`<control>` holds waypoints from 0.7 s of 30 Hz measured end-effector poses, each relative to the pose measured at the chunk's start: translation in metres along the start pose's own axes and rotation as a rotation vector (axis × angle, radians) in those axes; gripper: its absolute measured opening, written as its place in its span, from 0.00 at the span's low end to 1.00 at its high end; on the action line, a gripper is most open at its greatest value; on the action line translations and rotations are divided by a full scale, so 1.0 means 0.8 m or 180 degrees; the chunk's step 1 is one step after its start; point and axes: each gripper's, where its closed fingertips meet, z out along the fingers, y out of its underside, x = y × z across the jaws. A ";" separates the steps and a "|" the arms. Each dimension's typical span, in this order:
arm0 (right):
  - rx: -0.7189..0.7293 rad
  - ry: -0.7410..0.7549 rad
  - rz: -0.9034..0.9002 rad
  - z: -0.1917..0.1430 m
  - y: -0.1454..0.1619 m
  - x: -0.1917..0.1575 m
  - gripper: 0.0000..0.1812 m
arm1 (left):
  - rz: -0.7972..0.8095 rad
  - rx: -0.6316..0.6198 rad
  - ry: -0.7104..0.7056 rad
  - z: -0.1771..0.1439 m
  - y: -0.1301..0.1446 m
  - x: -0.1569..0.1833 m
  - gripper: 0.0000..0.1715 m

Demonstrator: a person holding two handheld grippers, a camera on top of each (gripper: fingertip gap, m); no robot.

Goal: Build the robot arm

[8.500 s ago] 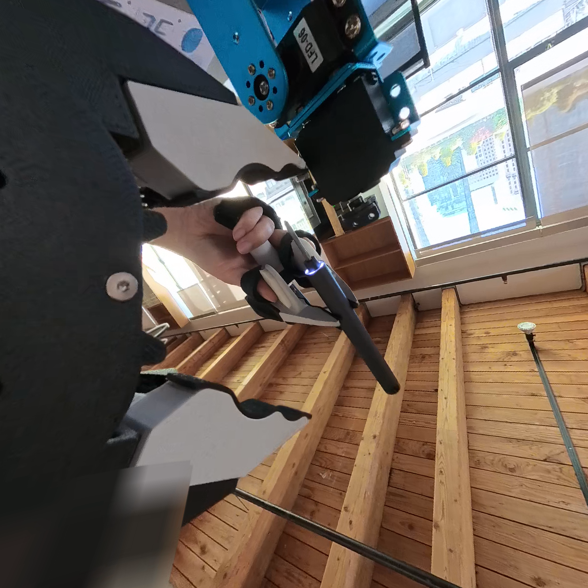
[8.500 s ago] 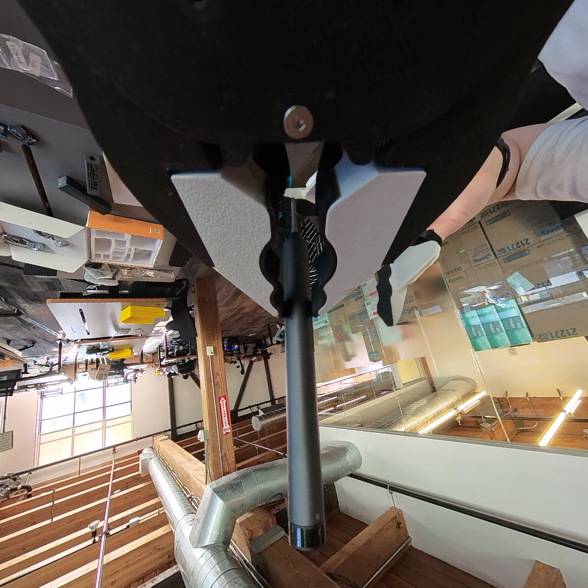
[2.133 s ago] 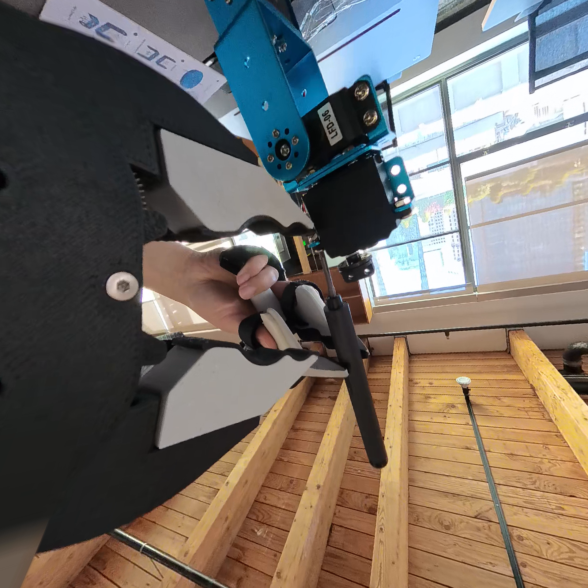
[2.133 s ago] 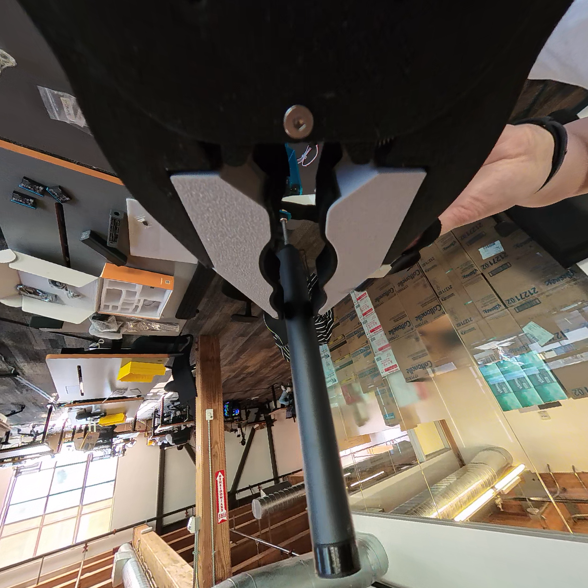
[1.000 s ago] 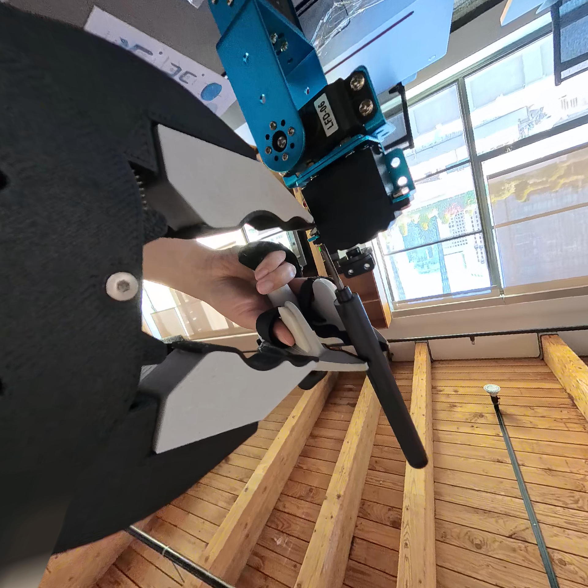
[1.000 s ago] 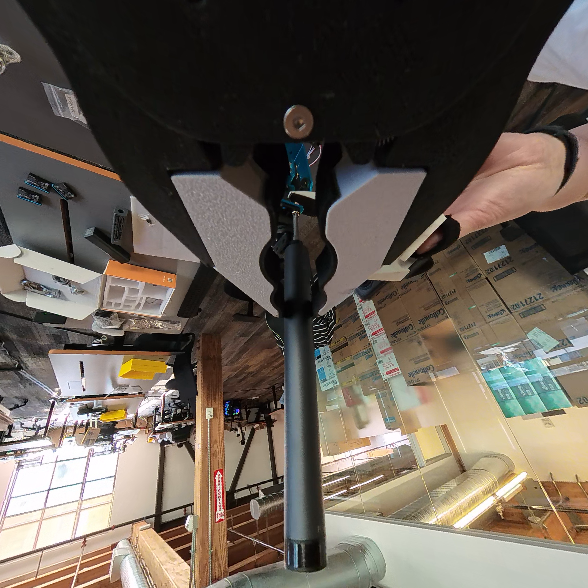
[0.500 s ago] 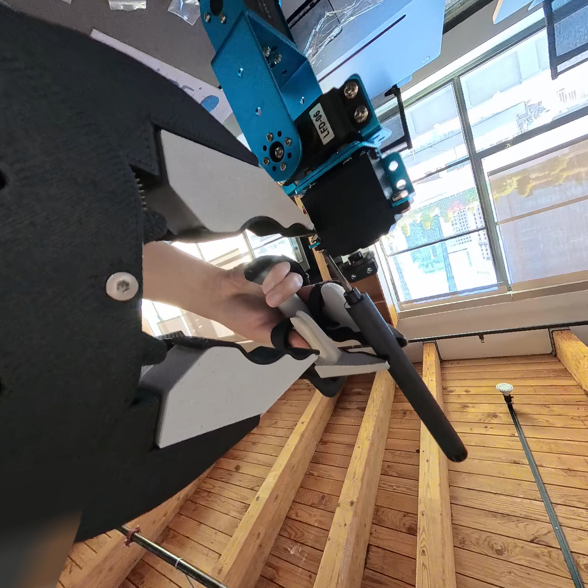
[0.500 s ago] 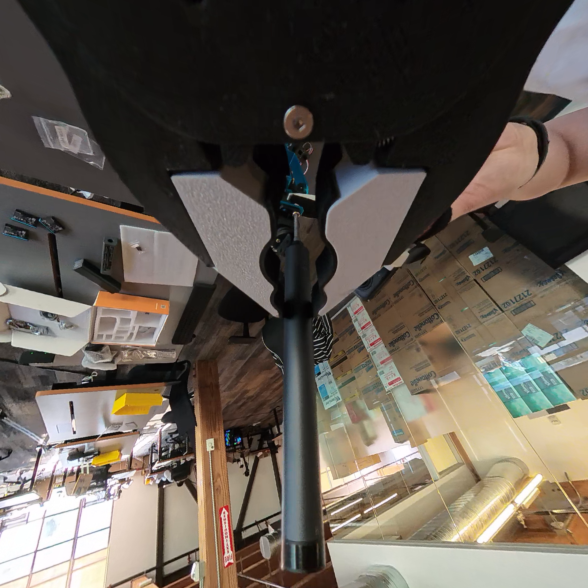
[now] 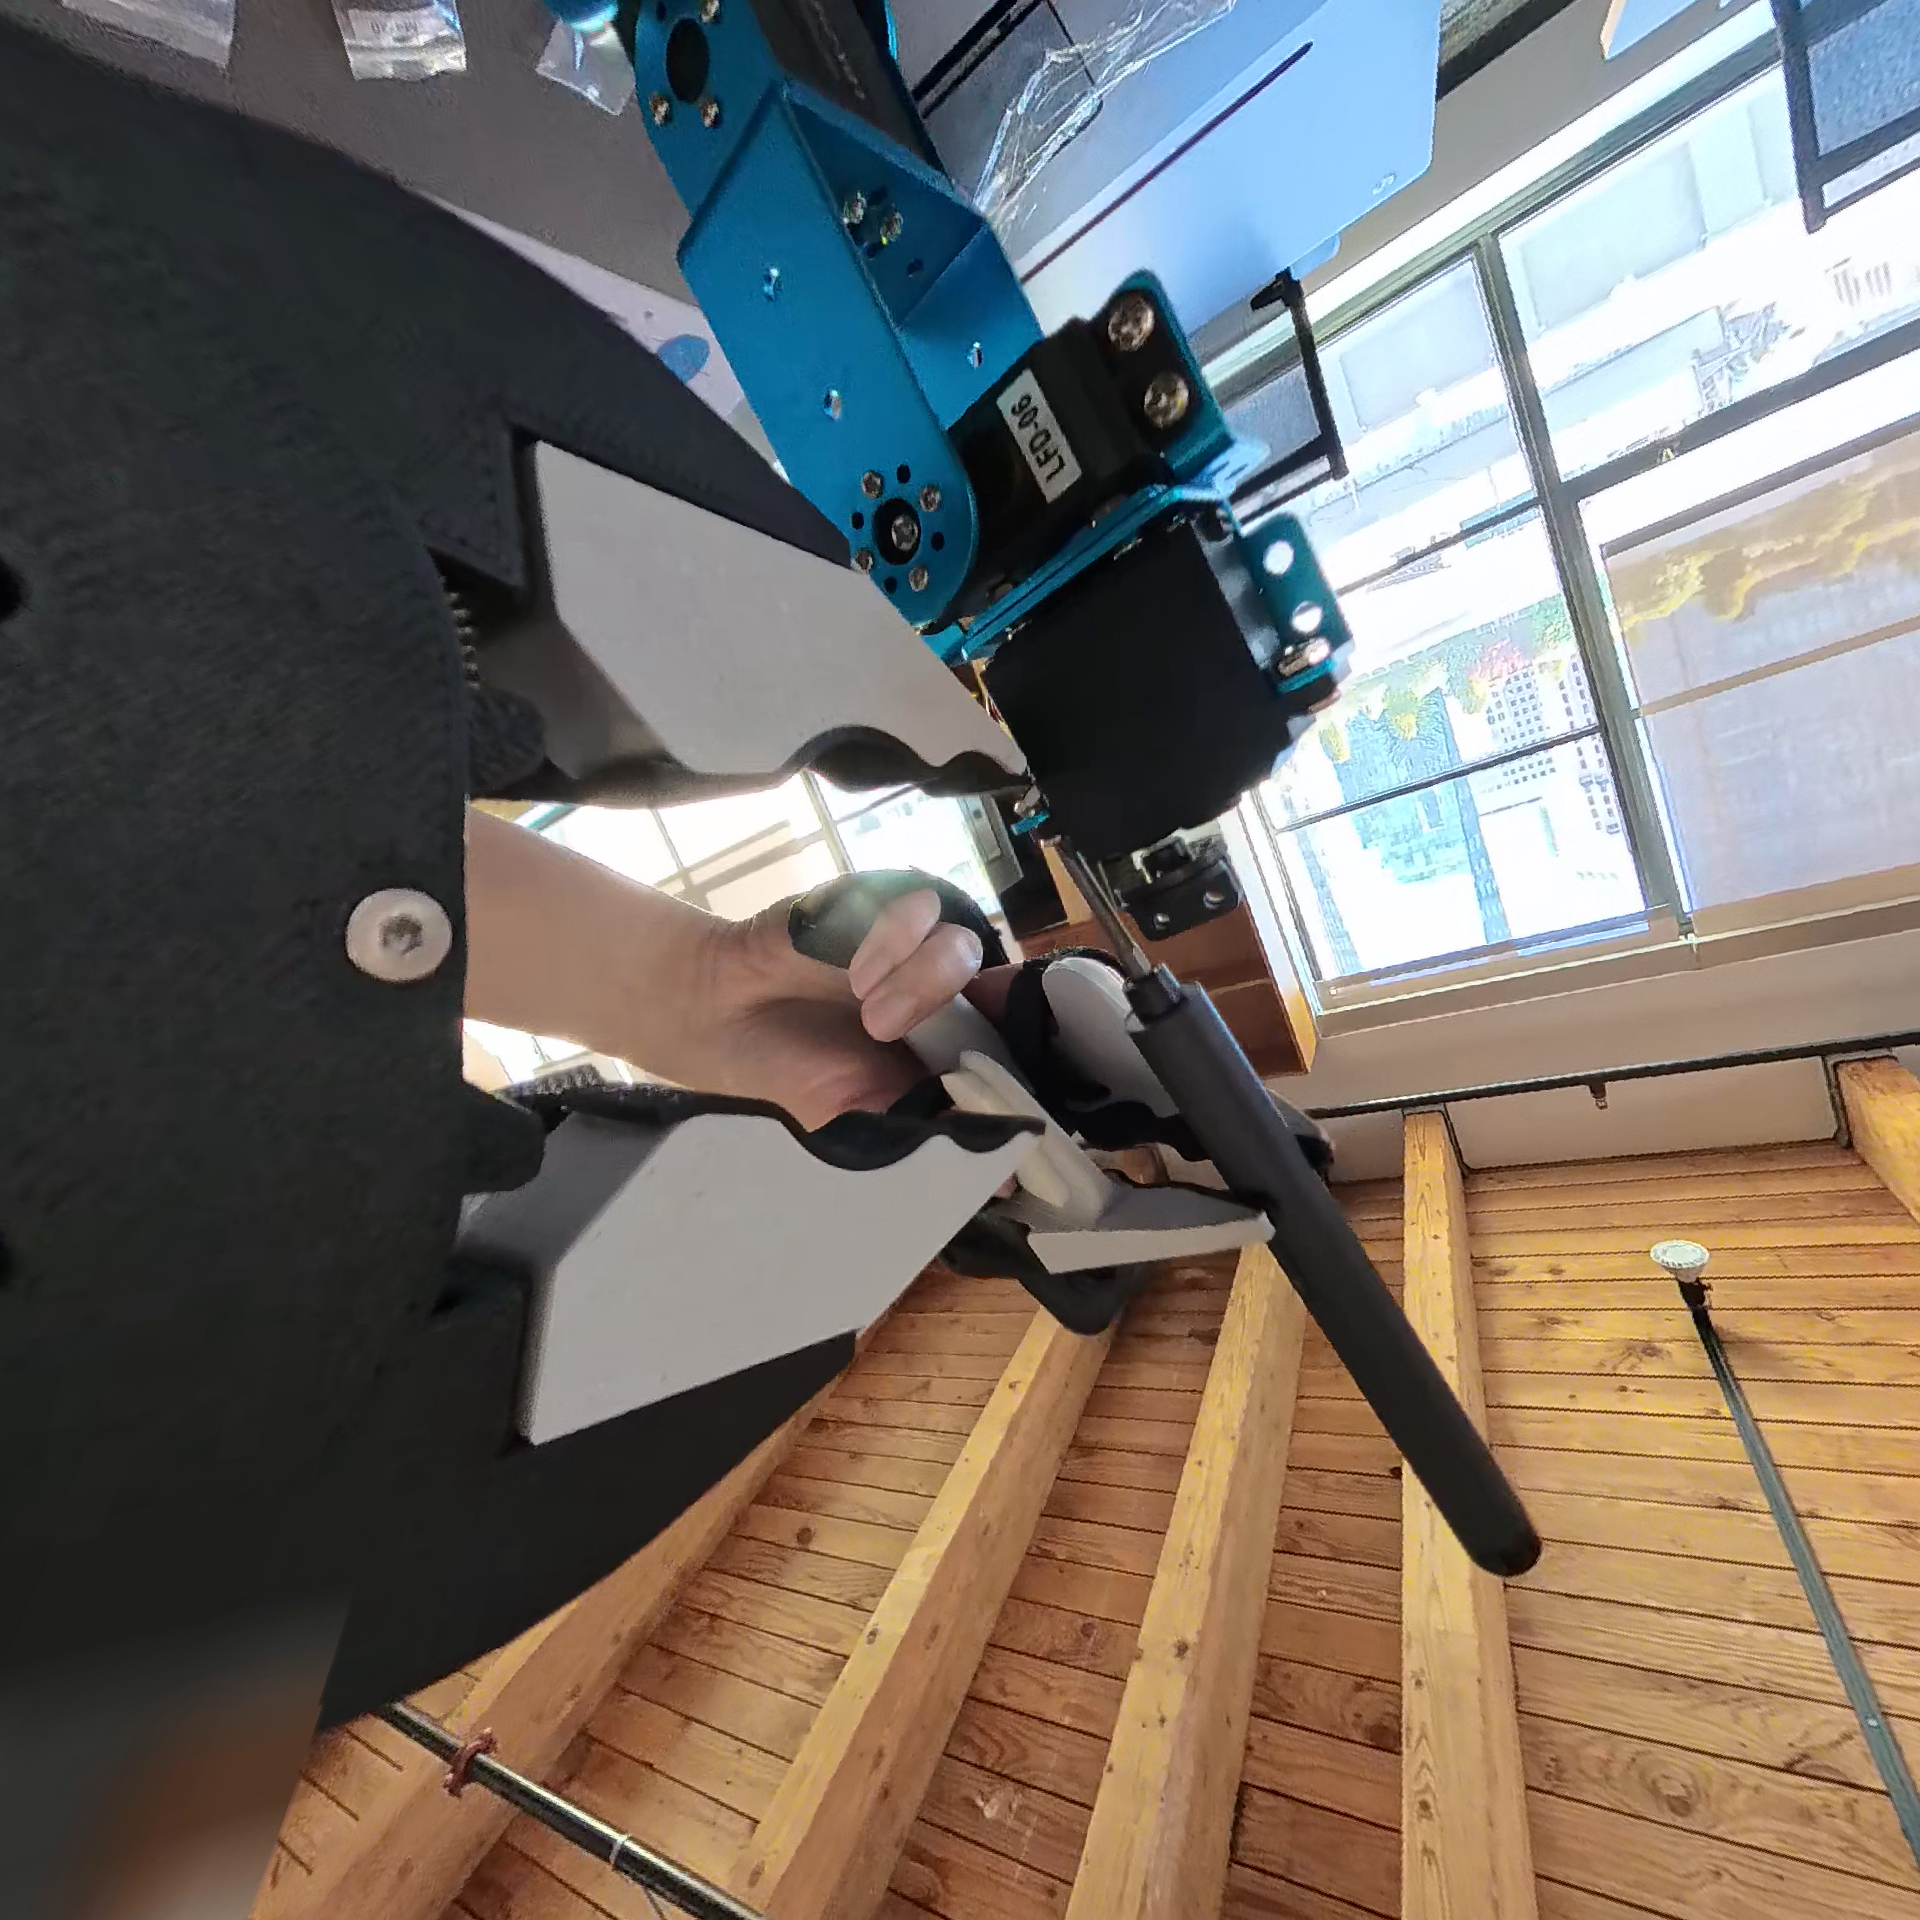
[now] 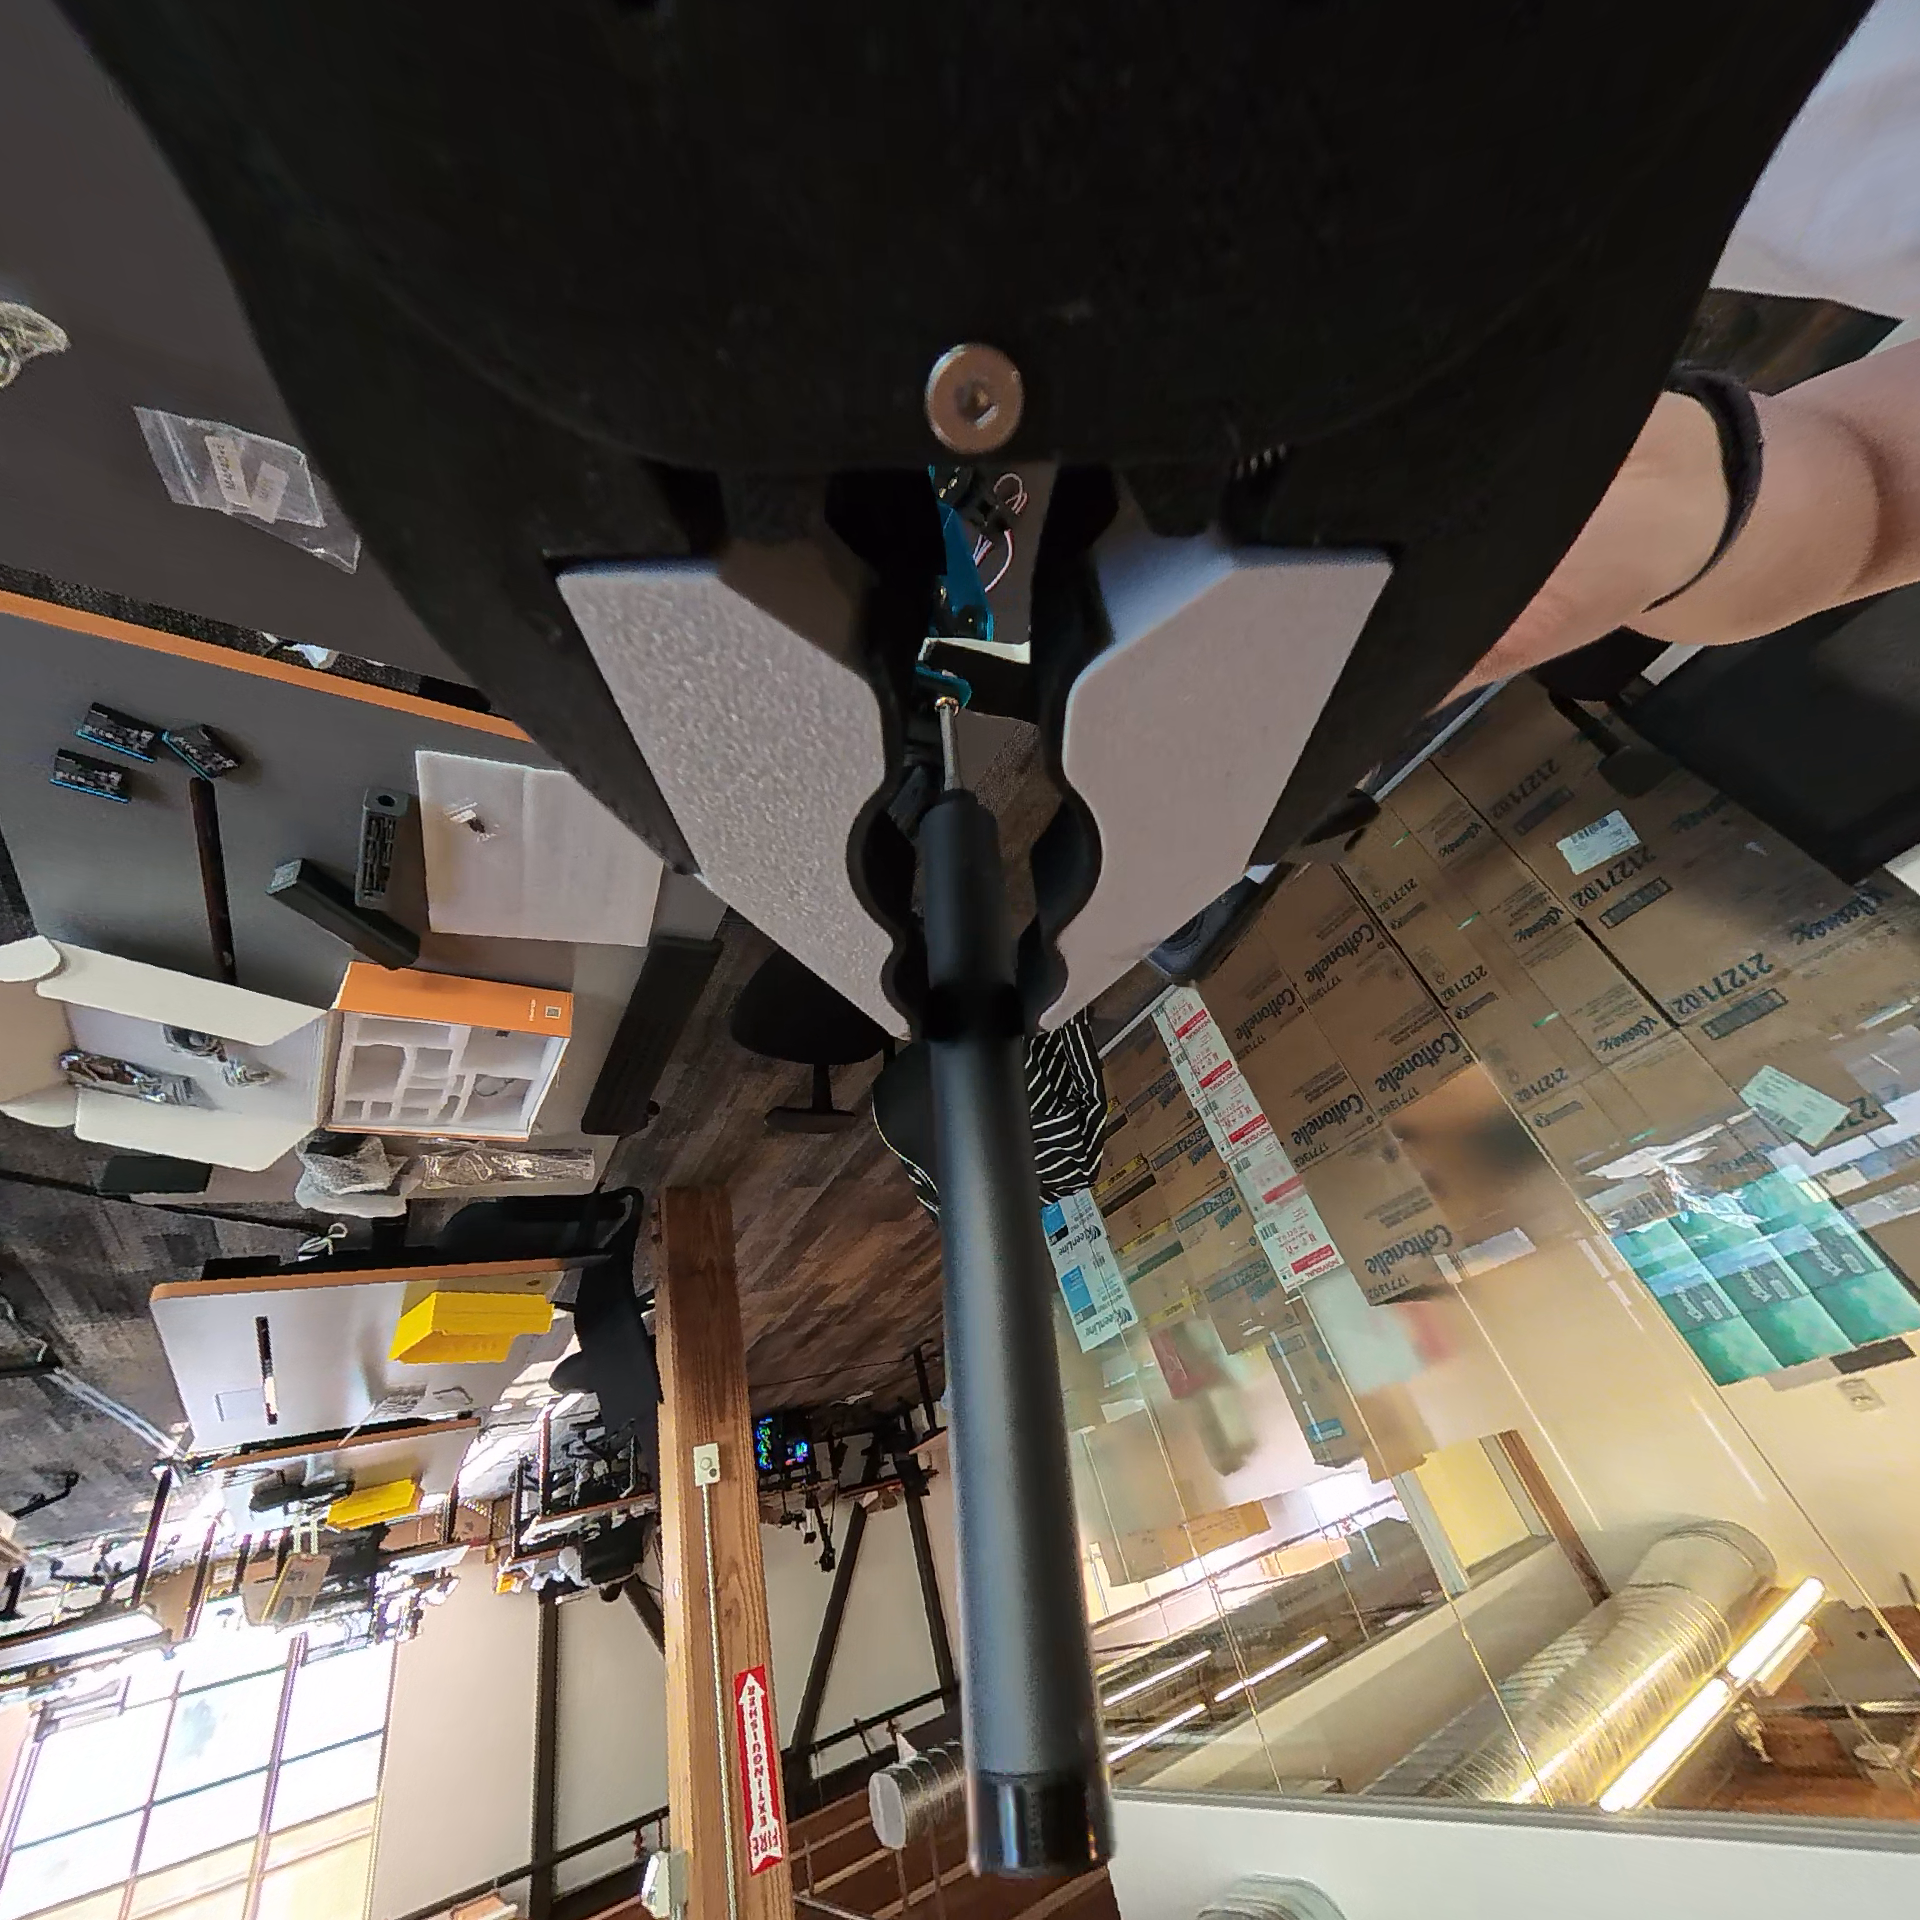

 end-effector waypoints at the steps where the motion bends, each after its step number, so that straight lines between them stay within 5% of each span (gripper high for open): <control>1: -0.0001 0.0010 0.0001 0.000 0.000 0.000 0.09 | -0.0011 0.0002 0.0006 0.000 0.000 -0.001 0.34; 21: 0.0104 -0.0031 -0.0030 0.000 -0.001 -0.002 0.09 | -0.0074 -0.0087 0.0050 -0.001 -0.002 -0.001 0.33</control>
